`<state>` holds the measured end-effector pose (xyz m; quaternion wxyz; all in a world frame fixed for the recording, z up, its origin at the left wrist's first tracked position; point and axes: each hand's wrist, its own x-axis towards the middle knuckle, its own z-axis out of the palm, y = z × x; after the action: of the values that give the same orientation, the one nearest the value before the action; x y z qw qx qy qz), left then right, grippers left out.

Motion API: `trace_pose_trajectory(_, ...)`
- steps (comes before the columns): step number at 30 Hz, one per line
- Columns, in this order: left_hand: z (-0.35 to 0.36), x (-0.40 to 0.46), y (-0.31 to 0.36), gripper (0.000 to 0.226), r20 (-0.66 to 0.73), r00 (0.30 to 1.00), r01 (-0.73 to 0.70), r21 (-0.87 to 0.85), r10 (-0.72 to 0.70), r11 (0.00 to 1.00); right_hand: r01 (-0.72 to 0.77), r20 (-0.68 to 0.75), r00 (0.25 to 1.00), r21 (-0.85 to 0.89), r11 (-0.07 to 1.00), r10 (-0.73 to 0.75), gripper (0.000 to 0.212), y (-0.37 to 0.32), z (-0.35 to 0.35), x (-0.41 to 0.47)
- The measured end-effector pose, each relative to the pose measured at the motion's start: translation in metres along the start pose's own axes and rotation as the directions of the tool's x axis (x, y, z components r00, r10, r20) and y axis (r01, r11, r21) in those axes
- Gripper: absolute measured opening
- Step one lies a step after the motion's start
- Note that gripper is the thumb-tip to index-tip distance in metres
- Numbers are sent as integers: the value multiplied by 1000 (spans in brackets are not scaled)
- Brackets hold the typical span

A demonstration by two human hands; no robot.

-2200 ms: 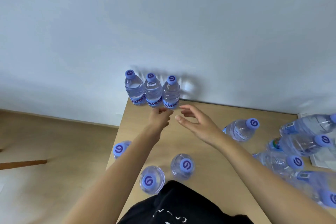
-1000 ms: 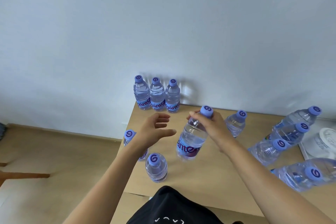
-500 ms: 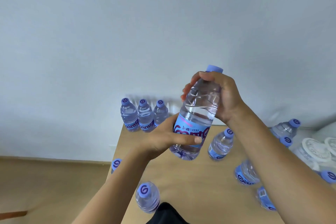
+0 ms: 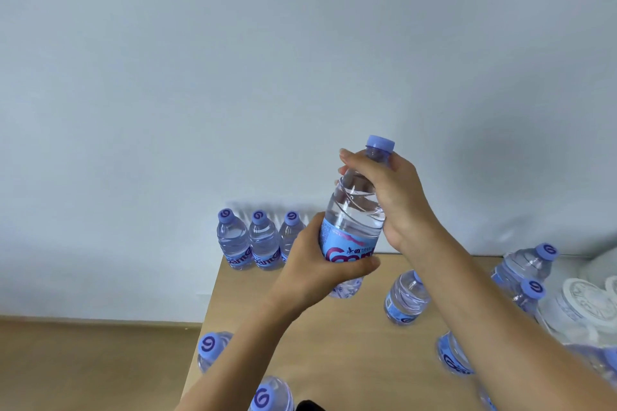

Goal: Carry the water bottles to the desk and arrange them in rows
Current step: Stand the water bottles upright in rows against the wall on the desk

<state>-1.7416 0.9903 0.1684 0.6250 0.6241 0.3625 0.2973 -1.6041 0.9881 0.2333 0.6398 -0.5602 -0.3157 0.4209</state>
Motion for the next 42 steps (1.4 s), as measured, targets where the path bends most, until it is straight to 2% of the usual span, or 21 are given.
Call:
trace_pose_trajectory(3,0,1,1,60,34,999,21,-30,-20,999,-8,-6,1000,-5,1000,8,12,-1,1,5)
trace_pose_trajectory(7,-6,1,6,63,142,986,95,-75,-83,993,-6,95,995,-7,1000,7,7,-7,0,7)
trace_pose_trajectory(11,-14,2,10,59,263,963,94,-139,-55,986,-29,208,978,54,998,17,4,-12,-3,11)
trace_pose_trajectory(13,-14,3,10,59,247,968,90,-151,-50,984,-26,272,962,84,996,2,10,-15,-3,12)
trace_pose_trajectory(16,-13,4,8,52,184,982,59,-155,-30,986,11,296,955,60,998,-29,7,-18,0,11)
trace_pose_trajectory(18,-11,3,9,47,142,990,38,-157,-15,987,52,248,968,-12,999,-47,4,-19,2,10)
trace_pose_trajectory(20,-8,4,9,46,66,998,17,-165,-6,986,122,172,980,-119,985,-101,15,-19,6,8)
trace_pose_trajectory(23,-4,5,10,48,-25,999,-31,-166,27,986,174,111,981,-152,973,-158,23,-16,15,4)
trace_pose_trajectory(27,-3,3,11,52,-5,999,-33,-149,33,988,176,90,982,-100,979,-167,20,-20,20,5)
trace_pose_trajectory(30,-7,5,15,58,71,997,-16,-147,27,989,152,174,976,-100,983,-133,15,-25,17,9)
trace_pose_trajectory(34,-13,5,18,62,183,983,32,-219,9,975,28,297,954,19,999,-32,27,-33,11,15)
trace_pose_trajectory(36,-14,6,18,64,227,974,49,-254,10,966,-2,375,927,41,999,-14,26,-35,9,17)
trace_pose_trajectory(39,-14,6,19,60,212,977,43,-266,15,963,15,409,912,27,1000,-25,18,-34,8,17)
trace_pose_trajectory(42,-12,5,21,54,171,985,18,-255,27,967,58,364,930,-8,998,-51,21,-34,10,14)
